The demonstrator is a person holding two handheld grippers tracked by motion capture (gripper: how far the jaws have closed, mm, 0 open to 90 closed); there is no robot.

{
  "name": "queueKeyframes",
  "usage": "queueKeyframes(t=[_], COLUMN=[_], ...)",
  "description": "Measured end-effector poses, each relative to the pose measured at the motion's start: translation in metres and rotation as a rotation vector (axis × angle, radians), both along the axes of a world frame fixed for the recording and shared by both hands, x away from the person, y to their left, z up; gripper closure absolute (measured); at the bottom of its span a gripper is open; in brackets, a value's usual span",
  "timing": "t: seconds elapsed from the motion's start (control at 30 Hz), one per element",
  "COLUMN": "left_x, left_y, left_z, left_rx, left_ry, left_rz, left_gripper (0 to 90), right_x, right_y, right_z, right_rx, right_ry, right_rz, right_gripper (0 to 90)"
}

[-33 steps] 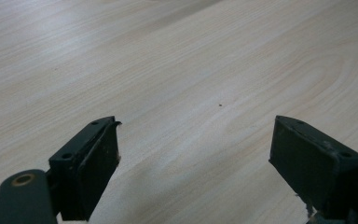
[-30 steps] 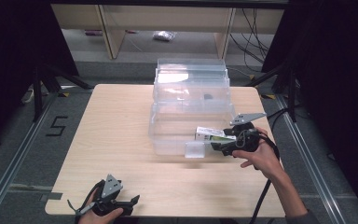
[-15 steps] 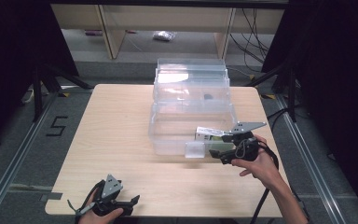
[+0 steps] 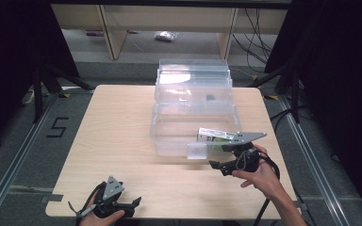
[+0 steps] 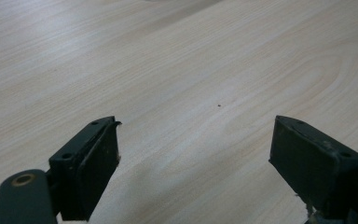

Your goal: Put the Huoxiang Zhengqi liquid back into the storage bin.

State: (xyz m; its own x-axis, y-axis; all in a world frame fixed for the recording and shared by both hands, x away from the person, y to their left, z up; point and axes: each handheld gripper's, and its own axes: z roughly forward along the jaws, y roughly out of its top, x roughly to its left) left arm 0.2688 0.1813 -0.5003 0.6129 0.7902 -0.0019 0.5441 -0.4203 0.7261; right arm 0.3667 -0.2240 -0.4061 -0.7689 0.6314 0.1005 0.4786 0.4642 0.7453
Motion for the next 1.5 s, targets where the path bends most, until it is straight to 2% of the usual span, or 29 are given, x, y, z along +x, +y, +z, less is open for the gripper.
queueKeyframes(t=[0.03,0.07,0.27,0.4,0.47,0.5,0.53,0.57,0.6,0.63,0.67,0.7,0.73,0.77,0.8,0.87,0.9,1.03,1.13,1.17,1.23,1.27,1.3,1.33,1.37,1.43,1.47,1.5], left_x=[0.0,-0.001,-0.001,-0.001,0.0,-0.001,-0.002,-0.001,-0.001,-0.001,-0.001,-0.001,-0.001,-0.001,-0.001,-0.001,-0.001,-0.001,-0.001,-0.001,-0.001,-0.001,-0.001,-0.001,-0.001,-0.002,-0.002,-0.002], left_y=[-0.001,-0.002,-0.002,-0.002,-0.002,-0.002,-0.005,-0.003,0.0,-0.002,-0.002,-0.005,-0.001,-0.001,-0.001,-0.001,-0.001,-0.001,-0.002,-0.002,-0.002,-0.002,-0.002,-0.002,-0.003,-0.005,-0.005,-0.006], left_z=[0.0,-0.001,-0.001,-0.001,0.0,0.0,-0.002,-0.001,0.001,0.0,0.0,-0.002,0.001,0.001,0.001,0.001,0.001,0.001,0.001,0.001,0.001,0.001,0.001,0.001,-0.001,-0.001,-0.001,-0.001], left_rx=[-0.009,-0.028,-0.02,-0.022,-0.016,-0.01,-0.054,-0.023,0.008,-0.018,-0.018,-0.054,0.005,0.005,0.005,0.006,0.005,-0.002,0.0,0.001,0.0,-0.001,0.0,0.0,-0.01,-0.032,-0.044,-0.051], left_ry=[-0.001,-0.003,-0.003,-0.004,-0.003,-0.002,-0.008,-0.002,0.006,-0.002,-0.003,-0.011,0.005,0.007,0.005,0.006,0.006,0.0,0.0,0.0,-0.002,-0.002,-0.002,-0.001,-0.005,-0.011,-0.012,-0.012], left_rz=[0.007,0.017,0.008,0.011,0.003,0.001,0.03,0.014,-0.008,0.006,0.004,0.028,-0.006,-0.007,-0.008,-0.007,-0.007,-0.009,-0.012,-0.011,-0.01,-0.011,-0.011,-0.011,0.001,0.018,0.022,0.023], left_gripper=[14.9,14.9,14.9,14.9,14.9,14.9,14.9,14.9,14.9,14.9,14.9,14.9,14.9,14.9,14.9,14.9,14.9,14.9,14.9,14.9,14.9,14.9,14.9,14.9,14.9,14.9,14.9,14.9], right_x=[0.0,-0.003,-0.013,-0.024,-0.028,-0.029,-0.031,-0.033,-0.034,-0.035,-0.037,-0.036,-0.04,-0.038,-0.04,-0.04,-0.042,-0.045,-0.047,-0.05,-0.05,-0.052,-0.053,-0.054,-0.057,-0.057,-0.059,-0.059], right_y=[-0.001,0.0,-0.003,-0.005,-0.006,-0.007,-0.007,-0.006,-0.006,-0.006,-0.005,-0.006,-0.005,-0.007,-0.007,-0.009,-0.009,-0.011,-0.014,-0.013,-0.015,-0.013,-0.014,-0.014,-0.013,-0.015,-0.014,-0.016], right_z=[-0.001,-0.003,-0.017,-0.025,-0.028,-0.03,-0.031,-0.032,-0.034,-0.035,-0.036,-0.038,-0.038,-0.04,-0.041,-0.044,-0.045,-0.051,-0.056,-0.058,-0.061,-0.063,-0.064,-0.066,-0.066,-0.069,-0.069,-0.07], right_rx=[-0.008,-0.002,0.007,0.011,0.022,0.008,0.011,0.02,0.023,0.023,0.029,0.027,0.039,0.049,0.055,0.057,0.068,0.079,0.065,0.081,0.049,0.057,0.048,0.05,0.057,0.047,0.06,0.044], right_ry=[-0.018,0.008,0.007,0.031,0.031,0.012,0.018,0.042,0.032,0.036,0.045,0.025,0.047,0.007,0.029,0.008,0.037,0.059,0.051,0.087,0.054,0.075,0.066,0.08,0.098,0.073,0.109,0.081], right_rz=[0.012,0.001,0.006,-0.001,-0.002,0.012,0.013,0.004,0.01,0.001,-0.003,0.006,-0.026,-0.018,-0.04,-0.049,-0.06,-0.073,-0.069,-0.085,-0.073,-0.079,-0.068,-0.073,-0.087,-0.066,-0.067,-0.057], right_gripper=[22.1,22.1,22.3,22.7,22.7,22.7,22.7,22.7,22.7,22.7,22.7,23.2,24.0,23.8,23.4,23.5,23.5,23.2,23.3,23.4,23.4,23.4,23.4,23.3,23.3,23.1,22.9,22.8])
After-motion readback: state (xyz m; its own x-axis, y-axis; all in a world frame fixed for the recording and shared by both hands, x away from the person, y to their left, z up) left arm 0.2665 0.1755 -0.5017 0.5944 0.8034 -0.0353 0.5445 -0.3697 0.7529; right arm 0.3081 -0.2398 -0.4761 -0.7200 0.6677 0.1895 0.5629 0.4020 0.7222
